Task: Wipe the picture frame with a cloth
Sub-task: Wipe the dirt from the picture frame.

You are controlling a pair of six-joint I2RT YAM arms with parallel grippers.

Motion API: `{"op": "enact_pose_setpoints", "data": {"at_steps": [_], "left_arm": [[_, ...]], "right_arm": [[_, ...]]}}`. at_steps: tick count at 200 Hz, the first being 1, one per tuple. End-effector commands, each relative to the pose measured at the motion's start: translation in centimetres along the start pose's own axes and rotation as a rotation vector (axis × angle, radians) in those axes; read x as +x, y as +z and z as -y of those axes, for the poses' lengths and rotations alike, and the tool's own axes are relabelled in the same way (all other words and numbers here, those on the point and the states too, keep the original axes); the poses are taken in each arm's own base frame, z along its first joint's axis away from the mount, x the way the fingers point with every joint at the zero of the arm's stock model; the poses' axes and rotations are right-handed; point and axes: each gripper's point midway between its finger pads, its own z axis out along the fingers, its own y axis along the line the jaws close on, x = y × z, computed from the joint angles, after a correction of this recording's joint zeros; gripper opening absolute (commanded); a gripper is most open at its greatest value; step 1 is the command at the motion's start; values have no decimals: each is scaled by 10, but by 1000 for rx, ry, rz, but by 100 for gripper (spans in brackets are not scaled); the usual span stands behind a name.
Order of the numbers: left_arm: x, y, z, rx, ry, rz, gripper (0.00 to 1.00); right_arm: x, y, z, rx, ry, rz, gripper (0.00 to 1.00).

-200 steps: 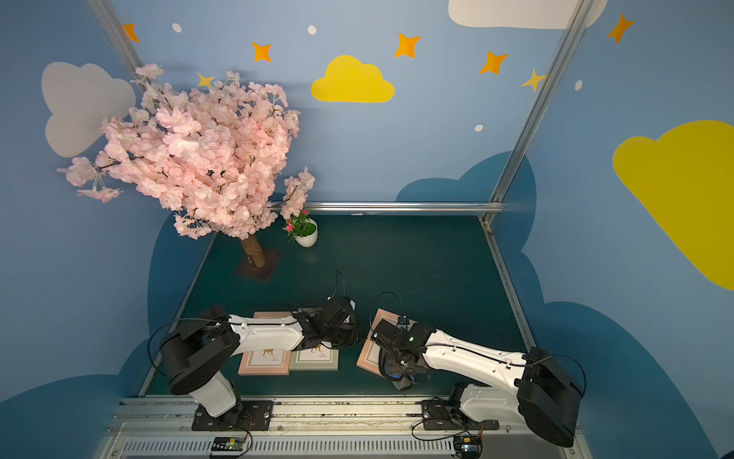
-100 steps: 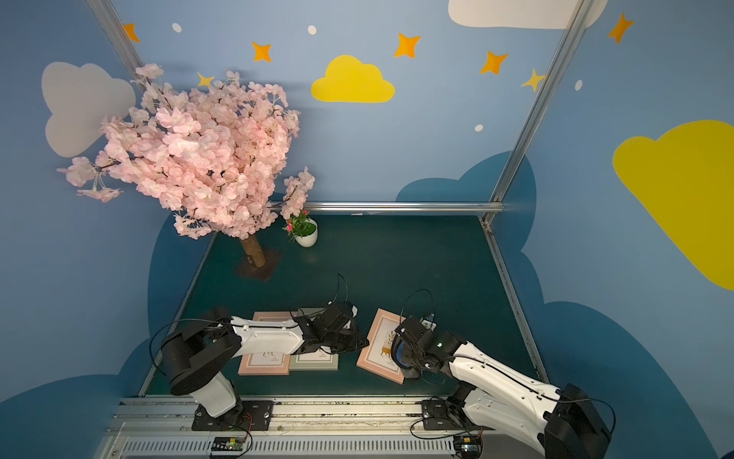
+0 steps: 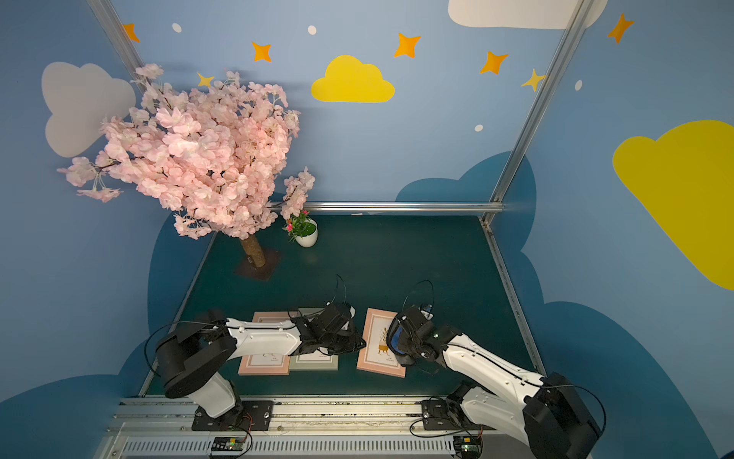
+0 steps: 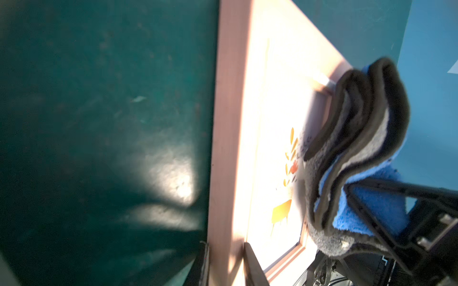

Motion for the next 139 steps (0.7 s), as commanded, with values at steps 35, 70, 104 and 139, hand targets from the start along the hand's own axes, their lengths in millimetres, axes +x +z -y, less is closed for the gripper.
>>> {"op": "enact_pose_setpoints", "data": {"at_steps": [35, 70, 104, 139], "left_arm": [[9, -6, -37, -160, -55, 17, 26], [-2, -8, -46, -192, -106, 64, 23], [-6, -7, -48, -203, -122, 85, 17], [-6, -5, -56, -241, -135, 85, 14]], "right_arm": [[0, 32, -42, -131, -72, -96, 0], [2, 33, -55, -69, -191, -232, 0], [11, 41, -37, 7, -203, -245, 0], [35, 30, -8, 167, -293, -284, 0]]}}
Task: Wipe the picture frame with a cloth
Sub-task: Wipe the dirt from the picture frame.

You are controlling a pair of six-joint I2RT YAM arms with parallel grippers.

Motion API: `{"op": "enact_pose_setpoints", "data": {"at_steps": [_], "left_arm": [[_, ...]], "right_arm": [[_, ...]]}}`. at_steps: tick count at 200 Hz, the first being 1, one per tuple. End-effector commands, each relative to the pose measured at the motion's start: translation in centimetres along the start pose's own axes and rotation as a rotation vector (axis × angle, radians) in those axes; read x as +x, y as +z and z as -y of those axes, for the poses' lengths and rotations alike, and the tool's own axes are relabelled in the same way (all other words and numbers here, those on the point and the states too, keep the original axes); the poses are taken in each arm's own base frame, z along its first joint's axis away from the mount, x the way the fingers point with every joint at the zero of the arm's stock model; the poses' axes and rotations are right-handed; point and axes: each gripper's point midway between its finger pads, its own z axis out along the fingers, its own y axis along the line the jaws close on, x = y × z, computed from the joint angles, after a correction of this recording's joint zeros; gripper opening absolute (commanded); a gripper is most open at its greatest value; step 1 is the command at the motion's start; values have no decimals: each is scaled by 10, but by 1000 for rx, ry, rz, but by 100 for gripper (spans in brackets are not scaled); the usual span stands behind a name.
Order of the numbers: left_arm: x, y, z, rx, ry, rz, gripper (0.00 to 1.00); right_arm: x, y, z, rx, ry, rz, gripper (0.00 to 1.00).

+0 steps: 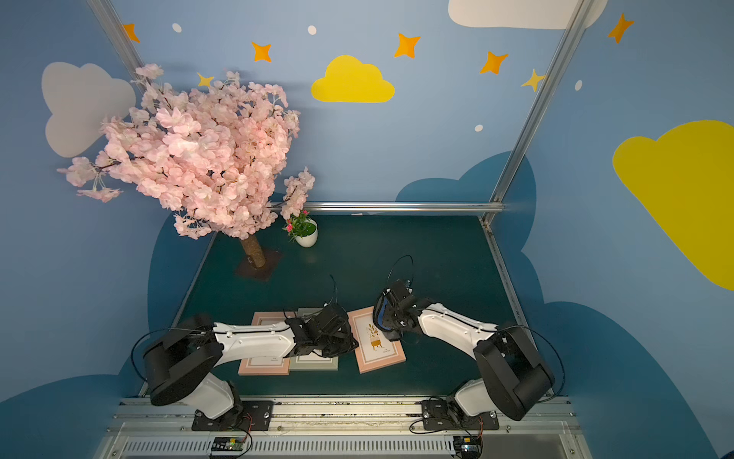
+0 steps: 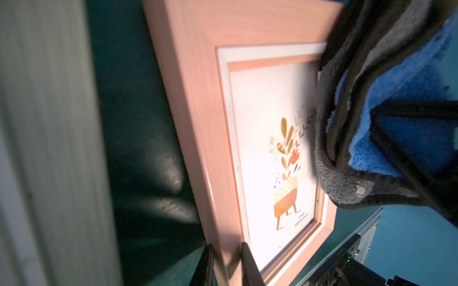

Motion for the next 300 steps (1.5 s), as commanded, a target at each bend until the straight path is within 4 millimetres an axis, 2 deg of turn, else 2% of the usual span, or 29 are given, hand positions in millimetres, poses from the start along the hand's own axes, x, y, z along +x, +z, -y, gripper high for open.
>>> {"op": "enact_pose_setpoints", "data": {"at_steps": [1, 32, 55, 61, 90, 119, 159, 230, 234, 244, 300], "left_arm": [[-6, 12, -38, -146, -14, 37, 14], [-7, 14, -39, -154, -23, 39, 13], [-6, 14, -41, -168, -19, 33, 13], [-5, 14, -41, -169, -19, 30, 13], [-5, 13, -44, -178, -13, 29, 13], [-3, 15, -43, -169, -15, 22, 13], [0, 20, -44, -167, -12, 2, 12], [6, 28, -52, -187, -6, -29, 9], [6, 28, -52, -188, -5, -30, 9], [6, 28, -53, -191, -2, -29, 9], [5, 26, -57, -210, -2, -21, 9]], "right_arm": [[86, 1, 28, 123, -110, -301, 0], [114, -20, 46, 249, -198, -341, 0], [127, -37, 54, 284, -216, -343, 0], [135, -40, 64, 305, -222, -359, 0], [148, -54, 69, 320, -240, -369, 0], [150, -58, 70, 325, -245, -355, 0], [132, -55, 53, 262, -209, -282, 0], [88, -29, 41, 148, -147, -247, 0], [78, -30, 32, 127, -142, -233, 0], [72, -25, 29, 122, -146, -240, 0], [27, 4, 22, 144, -136, -237, 0]]}}
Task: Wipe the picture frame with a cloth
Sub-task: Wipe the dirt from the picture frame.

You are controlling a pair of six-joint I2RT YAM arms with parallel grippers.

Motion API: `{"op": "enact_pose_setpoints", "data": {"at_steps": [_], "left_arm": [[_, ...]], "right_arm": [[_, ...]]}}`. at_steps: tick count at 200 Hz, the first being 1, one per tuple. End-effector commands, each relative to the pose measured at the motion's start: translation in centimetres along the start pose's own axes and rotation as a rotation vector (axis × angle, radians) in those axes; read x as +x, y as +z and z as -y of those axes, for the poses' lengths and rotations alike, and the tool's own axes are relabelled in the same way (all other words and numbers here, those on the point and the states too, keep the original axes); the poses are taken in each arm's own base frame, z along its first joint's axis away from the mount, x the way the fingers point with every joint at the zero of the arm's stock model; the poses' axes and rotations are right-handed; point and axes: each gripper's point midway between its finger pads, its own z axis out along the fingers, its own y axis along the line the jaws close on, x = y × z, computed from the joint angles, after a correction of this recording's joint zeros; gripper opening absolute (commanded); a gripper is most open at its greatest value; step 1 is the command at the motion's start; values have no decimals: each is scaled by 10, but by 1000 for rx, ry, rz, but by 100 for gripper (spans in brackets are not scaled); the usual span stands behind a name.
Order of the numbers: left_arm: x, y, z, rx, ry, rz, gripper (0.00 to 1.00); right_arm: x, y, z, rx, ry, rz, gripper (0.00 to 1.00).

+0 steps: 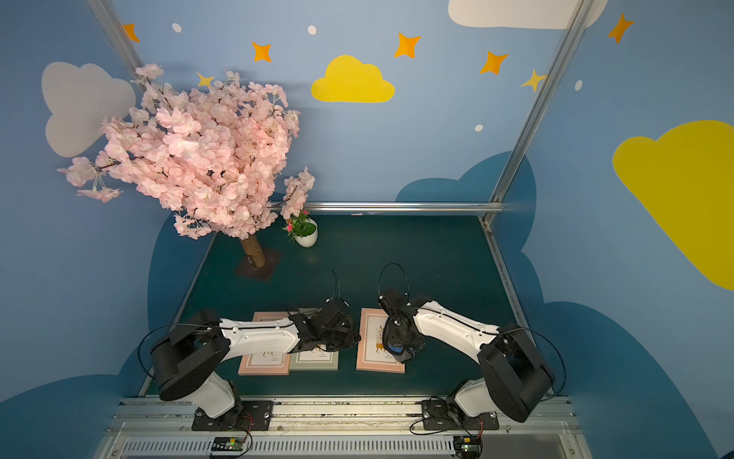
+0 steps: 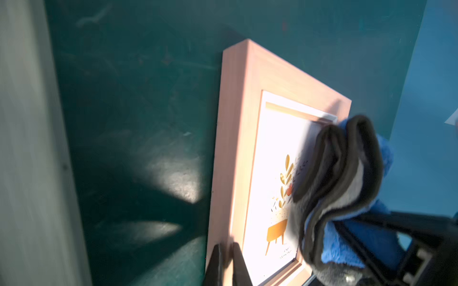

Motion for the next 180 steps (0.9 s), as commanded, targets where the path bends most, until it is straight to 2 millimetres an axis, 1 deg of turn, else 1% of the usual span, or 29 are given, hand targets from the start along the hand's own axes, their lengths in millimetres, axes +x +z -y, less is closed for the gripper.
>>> {"op": "enact_pose_setpoints", "data": {"at_steps": [1, 17, 28, 50, 64, 85, 141, 165, 180], "left_arm": [[21, 16, -69, -237, -18, -57, 9], [22, 15, -70, -240, -17, -57, 9], [22, 15, -72, -243, -19, -54, 9], [21, 15, -73, -245, -26, -51, 9], [21, 14, -73, -244, -30, -47, 9], [21, 12, -74, -244, -29, -45, 9], [21, 5, -71, -233, -36, -32, 11], [19, 4, -66, -220, -26, -30, 15], [18, 5, -62, -212, -18, -34, 18]], "right_arm": [[-25, 20, -14, -44, -32, 27, 0], [-35, 23, -15, -37, -35, 23, 0], [-39, 26, -14, -35, -34, 16, 0], [-40, 28, -17, -49, -43, -5, 0], [-35, 27, -17, -59, -40, -17, 0], [-20, 22, -14, -58, -41, -32, 0], [37, 10, -10, -83, -31, -59, 0], [54, 5, -11, -88, -31, -66, 0], [61, 3, -10, -89, -27, -62, 0]]}}
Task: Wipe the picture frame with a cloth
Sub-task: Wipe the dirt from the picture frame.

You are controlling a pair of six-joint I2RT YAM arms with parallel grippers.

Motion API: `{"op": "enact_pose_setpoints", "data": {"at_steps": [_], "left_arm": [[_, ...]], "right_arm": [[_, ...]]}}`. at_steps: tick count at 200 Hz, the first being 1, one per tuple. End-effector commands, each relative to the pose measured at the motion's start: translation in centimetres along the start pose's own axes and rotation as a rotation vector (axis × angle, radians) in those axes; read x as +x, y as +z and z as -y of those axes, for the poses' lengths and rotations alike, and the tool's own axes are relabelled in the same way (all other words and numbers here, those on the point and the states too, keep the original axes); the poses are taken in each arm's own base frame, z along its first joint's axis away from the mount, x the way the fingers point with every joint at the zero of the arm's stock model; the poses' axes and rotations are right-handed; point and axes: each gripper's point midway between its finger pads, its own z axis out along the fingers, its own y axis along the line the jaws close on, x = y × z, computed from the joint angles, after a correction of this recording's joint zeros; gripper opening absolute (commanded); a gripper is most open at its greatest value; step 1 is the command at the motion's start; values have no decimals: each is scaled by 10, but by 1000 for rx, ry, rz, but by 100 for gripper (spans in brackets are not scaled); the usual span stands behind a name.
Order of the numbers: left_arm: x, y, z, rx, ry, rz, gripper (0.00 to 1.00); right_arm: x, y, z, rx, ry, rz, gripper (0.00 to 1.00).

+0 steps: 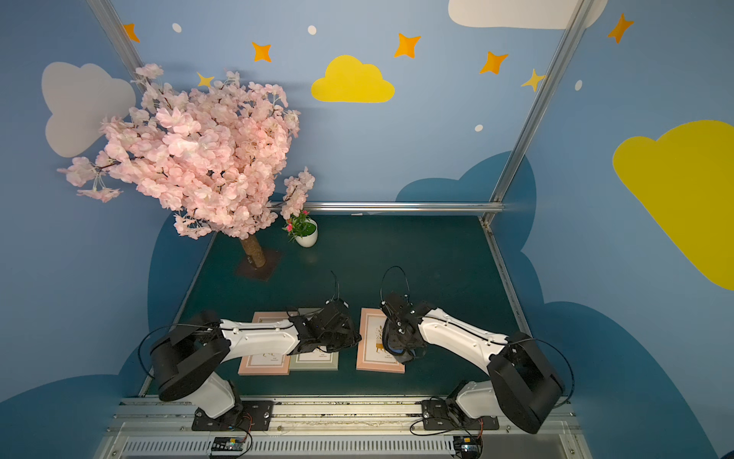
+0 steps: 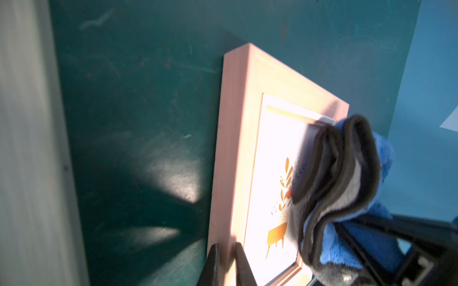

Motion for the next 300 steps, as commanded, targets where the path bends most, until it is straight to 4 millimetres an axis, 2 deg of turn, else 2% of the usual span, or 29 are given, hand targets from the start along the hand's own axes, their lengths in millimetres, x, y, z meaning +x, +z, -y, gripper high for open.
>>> {"op": "enact_pose_setpoints", "data": {"at_steps": [1, 11, 15, 40, 68, 97, 120, 166, 210, 214, 261, 300], "left_arm": [[20, 5, -61, -217, -7, -59, 18], [20, 6, -59, -211, -2, -63, 20], [20, 6, -59, -209, 1, -65, 21], [20, 7, -55, -197, 17, -67, 29], [19, 6, -49, -162, 32, -57, 37], [19, 10, -28, -57, 59, -62, 44], [19, 17, -25, -55, 67, -70, 42], [24, 25, -39, -158, 83, -93, 32], [25, 19, -53, -255, 125, -82, 22], [26, 19, -55, -262, 126, -84, 21], [31, 20, -61, -282, 130, -94, 15], [31, 19, -67, -307, 119, -94, 11]], "right_arm": [[39, 4, -9, -50, 24, -127, 0], [40, 0, -10, -60, 27, -112, 0], [47, 4, -4, -44, 28, -125, 0], [55, 6, 3, -44, 42, -129, 0], [56, 7, 4, -46, 42, -125, 0], [53, 7, -1, -62, 35, -118, 0], [52, 7, -3, -68, 33, -120, 0], [47, 8, -1, -54, 23, -104, 0], [23, 10, -3, -55, 20, -83, 0], [12, 6, -9, -72, 24, -63, 0], [-40, 7, -20, -101, 21, -18, 0], [-71, 16, -19, -86, 26, -15, 0]]}}
